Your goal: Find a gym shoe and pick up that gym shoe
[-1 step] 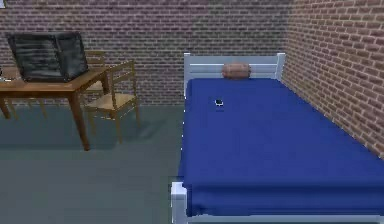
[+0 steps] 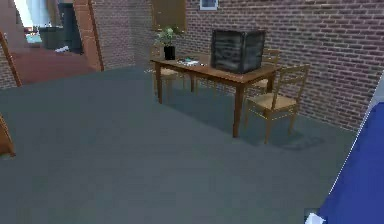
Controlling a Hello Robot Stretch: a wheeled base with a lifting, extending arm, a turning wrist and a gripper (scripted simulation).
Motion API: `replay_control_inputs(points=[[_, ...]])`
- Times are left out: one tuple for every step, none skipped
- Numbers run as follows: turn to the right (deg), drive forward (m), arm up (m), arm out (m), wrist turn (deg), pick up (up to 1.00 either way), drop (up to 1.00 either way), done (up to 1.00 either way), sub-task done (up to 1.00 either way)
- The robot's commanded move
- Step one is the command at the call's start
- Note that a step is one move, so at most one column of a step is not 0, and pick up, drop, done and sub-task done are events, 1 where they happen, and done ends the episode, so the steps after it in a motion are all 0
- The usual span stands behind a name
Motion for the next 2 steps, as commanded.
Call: replay_control_inputs(points=[[-33.0,0.0,0.0,0.0,0.0,0.0,0.0,0.0,0.0],[0.0,1.0,0.0,0.0,0.0,0.0,0.0,0.0,0.0]])
